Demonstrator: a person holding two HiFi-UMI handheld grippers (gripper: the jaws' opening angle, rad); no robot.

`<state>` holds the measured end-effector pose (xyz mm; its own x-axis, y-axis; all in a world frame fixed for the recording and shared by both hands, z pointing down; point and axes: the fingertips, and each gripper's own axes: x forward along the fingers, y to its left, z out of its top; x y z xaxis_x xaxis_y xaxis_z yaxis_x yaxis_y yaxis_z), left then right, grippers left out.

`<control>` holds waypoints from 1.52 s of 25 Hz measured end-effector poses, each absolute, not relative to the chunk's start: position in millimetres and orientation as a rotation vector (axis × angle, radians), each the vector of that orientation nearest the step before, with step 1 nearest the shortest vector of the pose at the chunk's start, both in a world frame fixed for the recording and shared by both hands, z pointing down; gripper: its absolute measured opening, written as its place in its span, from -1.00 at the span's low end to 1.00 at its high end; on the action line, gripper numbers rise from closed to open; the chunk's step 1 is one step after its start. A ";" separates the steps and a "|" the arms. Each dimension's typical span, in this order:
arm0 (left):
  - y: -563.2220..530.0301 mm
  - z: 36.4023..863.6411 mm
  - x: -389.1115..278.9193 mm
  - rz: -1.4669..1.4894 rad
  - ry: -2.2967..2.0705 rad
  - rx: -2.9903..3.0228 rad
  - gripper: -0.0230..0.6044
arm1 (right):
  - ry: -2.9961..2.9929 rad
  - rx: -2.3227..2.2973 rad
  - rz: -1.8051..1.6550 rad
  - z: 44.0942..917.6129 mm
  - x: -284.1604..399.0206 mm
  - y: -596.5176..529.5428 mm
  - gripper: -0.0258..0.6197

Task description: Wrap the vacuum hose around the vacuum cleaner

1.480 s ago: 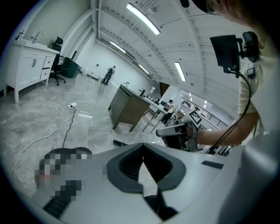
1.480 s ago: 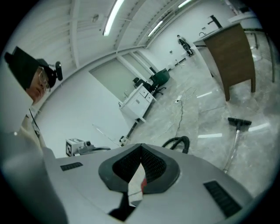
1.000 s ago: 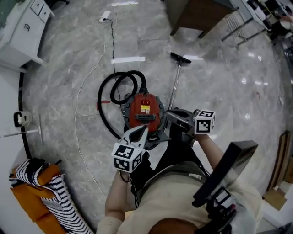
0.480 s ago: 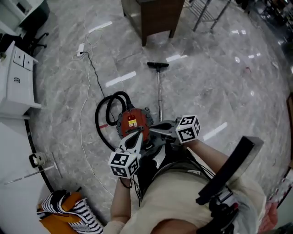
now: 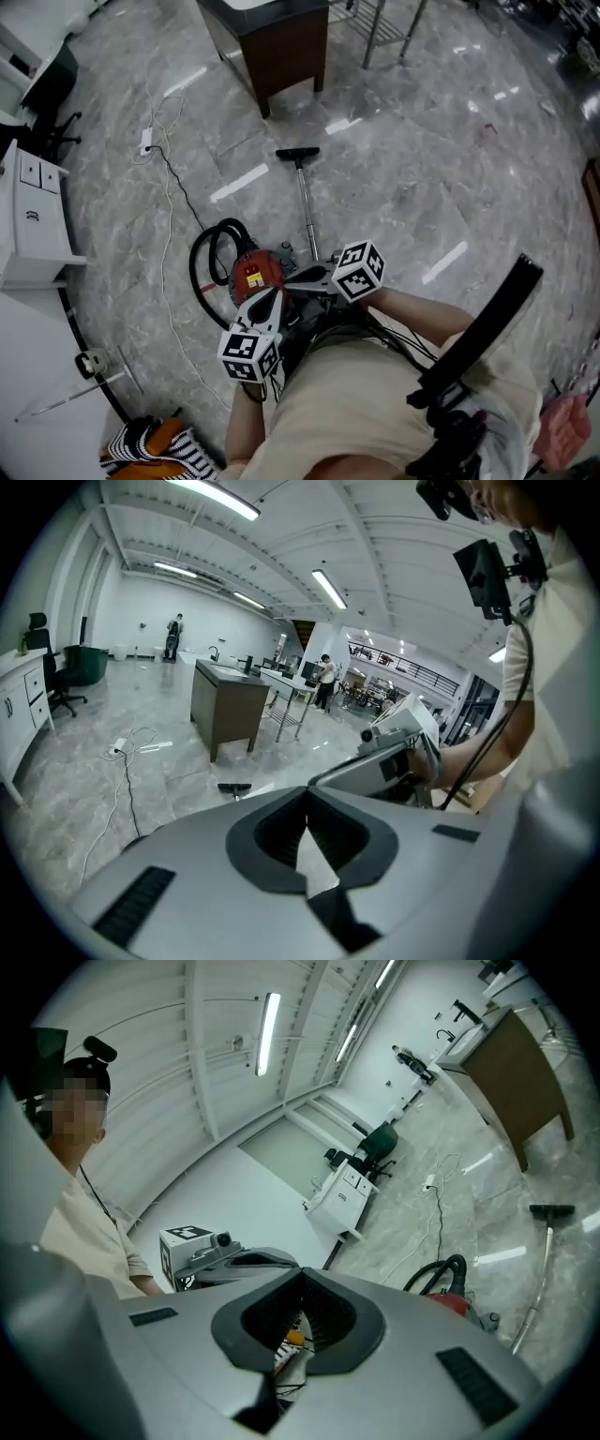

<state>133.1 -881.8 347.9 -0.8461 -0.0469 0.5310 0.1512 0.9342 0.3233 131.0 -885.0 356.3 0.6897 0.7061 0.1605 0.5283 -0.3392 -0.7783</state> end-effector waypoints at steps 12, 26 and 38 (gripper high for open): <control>-840.3 309.9 227.9 -0.470 -2.715 -0.178 -0.91 | -1.200 -2.121 0.096 324.9 195.0 -876.9 -0.91; -896.0 269.2 345.1 -0.445 -2.761 0.115 -0.91 | -1.371 -2.110 0.133 312.1 339.5 -919.3 -0.91; -930.5 264.5 346.7 -0.187 -2.641 0.011 -0.91 | -1.334 -2.139 0.191 324.3 333.5 -988.7 -0.91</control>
